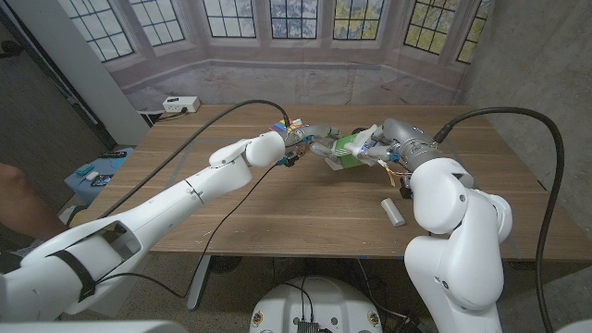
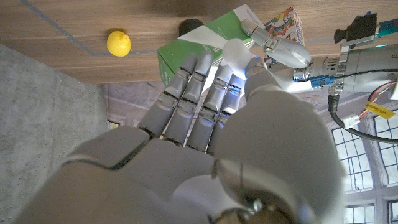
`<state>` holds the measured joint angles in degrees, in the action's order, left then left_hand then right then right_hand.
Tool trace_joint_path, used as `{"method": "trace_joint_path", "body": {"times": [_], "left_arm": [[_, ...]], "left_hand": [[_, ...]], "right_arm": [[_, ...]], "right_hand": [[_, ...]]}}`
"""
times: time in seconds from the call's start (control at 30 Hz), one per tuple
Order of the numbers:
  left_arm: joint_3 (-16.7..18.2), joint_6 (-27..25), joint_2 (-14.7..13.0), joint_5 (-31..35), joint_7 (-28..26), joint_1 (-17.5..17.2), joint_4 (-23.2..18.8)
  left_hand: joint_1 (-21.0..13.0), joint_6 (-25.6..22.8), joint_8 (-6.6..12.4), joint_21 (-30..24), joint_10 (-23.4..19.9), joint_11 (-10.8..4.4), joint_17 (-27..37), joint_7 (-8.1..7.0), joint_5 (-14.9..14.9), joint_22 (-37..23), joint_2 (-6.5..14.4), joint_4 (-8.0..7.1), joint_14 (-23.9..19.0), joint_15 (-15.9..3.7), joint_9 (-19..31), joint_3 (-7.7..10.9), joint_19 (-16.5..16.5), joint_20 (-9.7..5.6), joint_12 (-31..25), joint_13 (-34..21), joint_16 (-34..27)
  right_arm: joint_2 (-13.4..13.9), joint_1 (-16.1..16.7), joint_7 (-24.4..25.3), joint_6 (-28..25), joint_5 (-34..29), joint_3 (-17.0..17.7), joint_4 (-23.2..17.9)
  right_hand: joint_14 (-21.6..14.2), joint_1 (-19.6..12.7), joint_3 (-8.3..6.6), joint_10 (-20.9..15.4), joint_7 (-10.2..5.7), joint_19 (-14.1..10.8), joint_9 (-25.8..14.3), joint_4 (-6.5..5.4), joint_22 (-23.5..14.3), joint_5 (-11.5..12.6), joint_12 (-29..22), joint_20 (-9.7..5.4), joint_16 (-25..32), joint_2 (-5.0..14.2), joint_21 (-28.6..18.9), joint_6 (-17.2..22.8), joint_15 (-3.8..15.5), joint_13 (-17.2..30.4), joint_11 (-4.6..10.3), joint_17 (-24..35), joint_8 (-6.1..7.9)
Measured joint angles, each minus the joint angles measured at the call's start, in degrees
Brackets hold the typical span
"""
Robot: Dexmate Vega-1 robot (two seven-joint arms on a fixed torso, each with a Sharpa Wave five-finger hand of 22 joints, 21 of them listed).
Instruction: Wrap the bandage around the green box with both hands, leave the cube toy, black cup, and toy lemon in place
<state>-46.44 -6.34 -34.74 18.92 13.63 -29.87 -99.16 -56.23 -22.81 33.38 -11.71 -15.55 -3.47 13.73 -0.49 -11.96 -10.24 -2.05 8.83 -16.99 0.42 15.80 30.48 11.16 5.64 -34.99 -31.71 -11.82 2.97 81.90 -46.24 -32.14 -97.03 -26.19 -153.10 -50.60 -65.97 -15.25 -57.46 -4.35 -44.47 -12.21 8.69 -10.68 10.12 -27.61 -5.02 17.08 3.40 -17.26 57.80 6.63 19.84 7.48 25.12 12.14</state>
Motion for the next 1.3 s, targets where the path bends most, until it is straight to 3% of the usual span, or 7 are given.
{"method": "trace_joint_path", "body": {"times": [0.7,1.1,1.3], "left_arm": [[-0.06,0.92,0.02,-2.01,0.73,1.35,1.1],[-0.19,0.29,0.03,-2.04,0.83,1.43,-0.17],[-0.2,-0.83,0.02,-2.01,0.84,1.2,-1.26]], "left_hand": [[0.13,0.07,0.0,0.0,0.21,0.2,-0.15,0.07,-0.4,0.0,0.13,0.01,0.0,0.0,0.05,-0.01,0.0,0.0,0.0,0.0,0.0],[0.14,0.07,0.0,0.0,0.21,0.2,-0.14,0.08,-0.4,0.0,0.14,0.09,0.0,-0.01,0.04,-0.09,0.0,0.0,-0.4,0.0,0.0],[0.16,0.07,0.0,0.0,0.21,0.2,-0.14,0.08,-0.4,0.0,0.15,0.1,0.0,-0.01,0.02,-0.09,0.0,0.0,-0.4,0.0,0.0]], "right_arm": [[-3.07,2.73,0.54,-3.82,1.62,2.43,1.47],[-3.06,4.36,3.0,-7.08,6.26,4.04,1.65],[-1.52,6.03,4.86,-8.75,9.71,5.75,1.94]], "right_hand": [[0.0,0.0,0.0,0.22,0.28,0.0,0.06,0.0,0.0,0.0,0.39,0.0,-0.24,0.0,0.0,-0.3,0.0,-0.01,-0.22,-0.01,0.0],[0.0,0.0,0.0,0.22,0.28,0.0,0.07,0.0,0.0,0.0,0.39,0.0,-0.25,0.0,0.0,-0.3,0.0,-0.01,-0.22,0.27,0.0],[0.0,0.0,0.0,0.22,0.28,0.0,0.07,0.0,0.0,0.0,0.42,0.0,-0.25,0.0,0.0,-0.3,0.0,-0.05,-0.22,0.27,0.0]]}}
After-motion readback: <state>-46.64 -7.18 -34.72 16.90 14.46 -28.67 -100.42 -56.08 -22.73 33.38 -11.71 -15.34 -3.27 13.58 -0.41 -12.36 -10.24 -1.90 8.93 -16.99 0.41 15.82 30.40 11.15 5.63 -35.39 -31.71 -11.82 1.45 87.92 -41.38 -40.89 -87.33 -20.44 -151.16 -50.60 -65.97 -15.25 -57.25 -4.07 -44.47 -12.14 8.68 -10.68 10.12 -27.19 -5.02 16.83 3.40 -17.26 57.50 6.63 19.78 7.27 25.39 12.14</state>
